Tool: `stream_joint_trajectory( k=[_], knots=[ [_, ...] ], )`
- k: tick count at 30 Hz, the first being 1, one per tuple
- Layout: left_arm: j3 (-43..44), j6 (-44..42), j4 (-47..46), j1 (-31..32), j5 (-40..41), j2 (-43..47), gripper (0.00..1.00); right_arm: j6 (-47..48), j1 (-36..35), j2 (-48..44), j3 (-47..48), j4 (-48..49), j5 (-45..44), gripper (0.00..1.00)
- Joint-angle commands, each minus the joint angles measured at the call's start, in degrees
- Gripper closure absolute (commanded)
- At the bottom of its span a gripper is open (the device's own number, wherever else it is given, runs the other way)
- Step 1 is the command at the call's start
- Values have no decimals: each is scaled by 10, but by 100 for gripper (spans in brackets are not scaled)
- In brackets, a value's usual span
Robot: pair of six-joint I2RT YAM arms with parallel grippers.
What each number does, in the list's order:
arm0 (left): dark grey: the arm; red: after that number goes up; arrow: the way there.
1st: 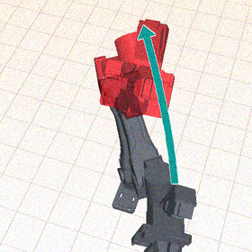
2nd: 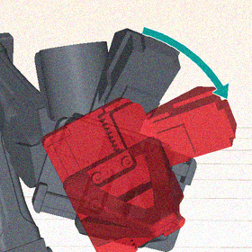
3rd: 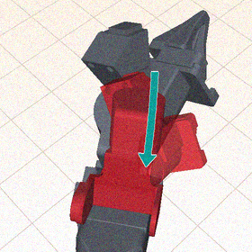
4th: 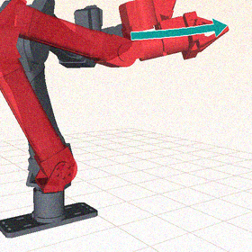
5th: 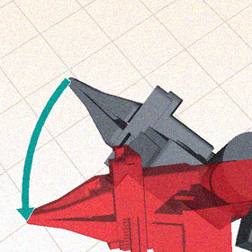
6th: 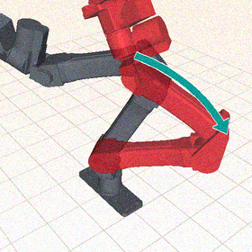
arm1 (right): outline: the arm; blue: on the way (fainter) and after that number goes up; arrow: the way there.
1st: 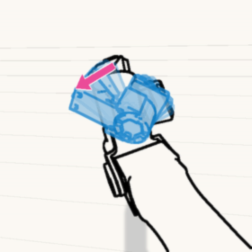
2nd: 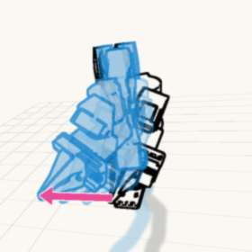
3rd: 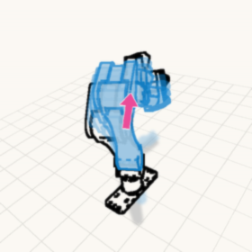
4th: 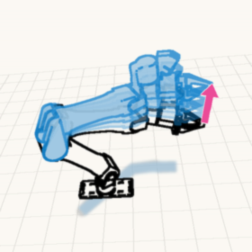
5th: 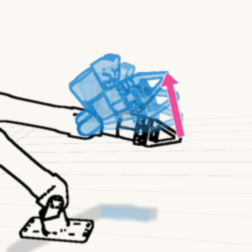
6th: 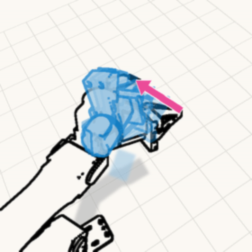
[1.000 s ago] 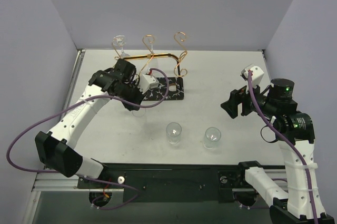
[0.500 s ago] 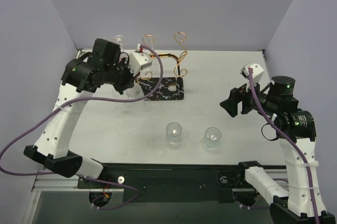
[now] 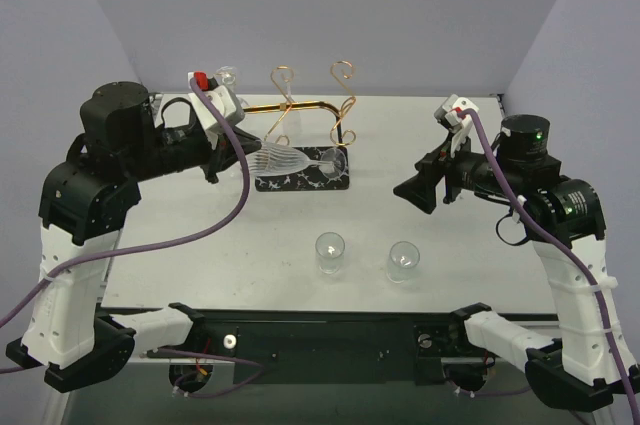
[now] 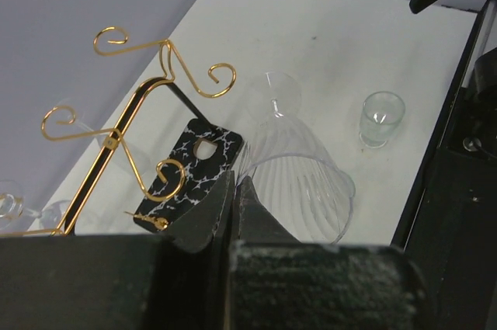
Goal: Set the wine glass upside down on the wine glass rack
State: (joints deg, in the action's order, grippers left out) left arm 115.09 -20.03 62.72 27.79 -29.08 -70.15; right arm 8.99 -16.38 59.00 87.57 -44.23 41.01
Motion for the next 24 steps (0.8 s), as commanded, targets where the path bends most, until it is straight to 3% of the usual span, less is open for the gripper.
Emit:
stream_joint_trajectory(
  k=[1, 7, 24],
  knots=[
    [-50, 80, -188, 6, -58, -2, 100, -35, -38, 40, 54, 19, 36, 32],
    [-56, 129, -245, 11, -70, -31, 100, -65, -77, 93, 87, 29, 37, 36],
    [-62, 134, -250, 16, -69, -32, 100, -64, -84, 110, 80, 46, -60, 49]
  ],
)
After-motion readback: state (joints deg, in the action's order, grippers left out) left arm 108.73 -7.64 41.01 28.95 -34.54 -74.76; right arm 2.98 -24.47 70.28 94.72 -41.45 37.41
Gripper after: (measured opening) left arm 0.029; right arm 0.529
